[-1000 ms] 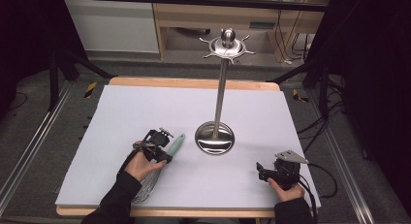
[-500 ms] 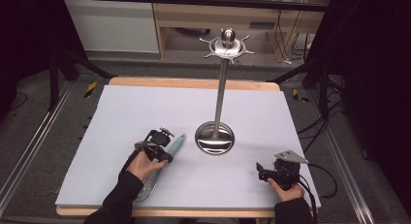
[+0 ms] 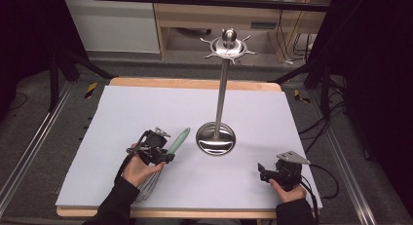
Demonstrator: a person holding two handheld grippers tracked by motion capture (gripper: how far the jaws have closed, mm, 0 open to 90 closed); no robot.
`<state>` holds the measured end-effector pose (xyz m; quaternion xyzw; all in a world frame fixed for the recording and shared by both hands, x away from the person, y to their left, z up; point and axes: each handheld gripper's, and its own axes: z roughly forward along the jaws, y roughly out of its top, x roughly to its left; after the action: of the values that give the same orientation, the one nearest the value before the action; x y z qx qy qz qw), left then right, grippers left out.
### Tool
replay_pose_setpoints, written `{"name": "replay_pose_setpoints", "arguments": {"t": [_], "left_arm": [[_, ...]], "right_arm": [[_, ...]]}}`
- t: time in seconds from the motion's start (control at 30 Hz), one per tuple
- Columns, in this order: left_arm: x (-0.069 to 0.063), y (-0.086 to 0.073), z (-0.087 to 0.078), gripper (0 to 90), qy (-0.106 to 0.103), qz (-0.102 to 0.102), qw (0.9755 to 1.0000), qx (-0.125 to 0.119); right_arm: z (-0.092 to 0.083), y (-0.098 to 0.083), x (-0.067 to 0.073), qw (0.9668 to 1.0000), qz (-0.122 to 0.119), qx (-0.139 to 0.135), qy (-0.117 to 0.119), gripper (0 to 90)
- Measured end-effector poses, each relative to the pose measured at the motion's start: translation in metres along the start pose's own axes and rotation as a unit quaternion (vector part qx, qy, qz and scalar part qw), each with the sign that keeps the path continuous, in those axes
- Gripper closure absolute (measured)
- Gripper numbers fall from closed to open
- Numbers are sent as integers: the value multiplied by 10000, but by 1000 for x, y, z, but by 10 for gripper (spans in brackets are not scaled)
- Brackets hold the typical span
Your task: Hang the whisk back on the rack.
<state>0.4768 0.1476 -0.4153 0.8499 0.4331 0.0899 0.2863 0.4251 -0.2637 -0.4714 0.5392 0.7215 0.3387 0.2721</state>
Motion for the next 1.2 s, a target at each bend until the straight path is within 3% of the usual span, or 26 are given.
{"name": "replay_pose_setpoints", "arguments": {"t": [0.23, 0.43, 0.63, 0.77, 0.83, 0.87, 0.9, 0.93, 1.03, 1.2], "left_arm": [[1, -8, -19, 687, -38, -54, 9989, -457], [3, -16, -34, 687, -47, -31, 9963, -861], [5, -18, -41, 687, -40, -47, 9941, -1083], [5, -23, -53, 687, -34, -112, 9905, -1372], [5, -24, -55, 687, -39, -111, 9899, -1414], [5, -25, -61, 687, -48, -114, 9882, -1525], [5, -25, -61, 687, -48, -114, 9882, -1525], [3, -26, -66, 687, -44, -106, 9863, -1646], [1, -27, -71, 687, -25, -69, 9840, -1781], [-2, -27, -78, 687, -7, -20, 9820, -1891]], "right_arm": [[0, 0, 0, 10000, 20, -8, -7, 83], [0, 0, -1, 10000, 22, -4, -10, 83], [-1, 0, -1, 10000, 36, -4, -16, 83], [-1, 0, -1, 10000, 15, -17, -16, 83], [-1, 0, -1, 10000, 10, -22, -14, 83], [-2, 0, 0, 10000, 4, -22, -7, 83], [-2, 0, 0, 10000, 5, -25, -6, 83], [-2, 0, 0, 10000, 2, -23, -5, 83], [-2, 0, 0, 10000, 11, -29, -3, 83], [-2, 0, 0, 10000, 17, -31, -2, 83]]}}
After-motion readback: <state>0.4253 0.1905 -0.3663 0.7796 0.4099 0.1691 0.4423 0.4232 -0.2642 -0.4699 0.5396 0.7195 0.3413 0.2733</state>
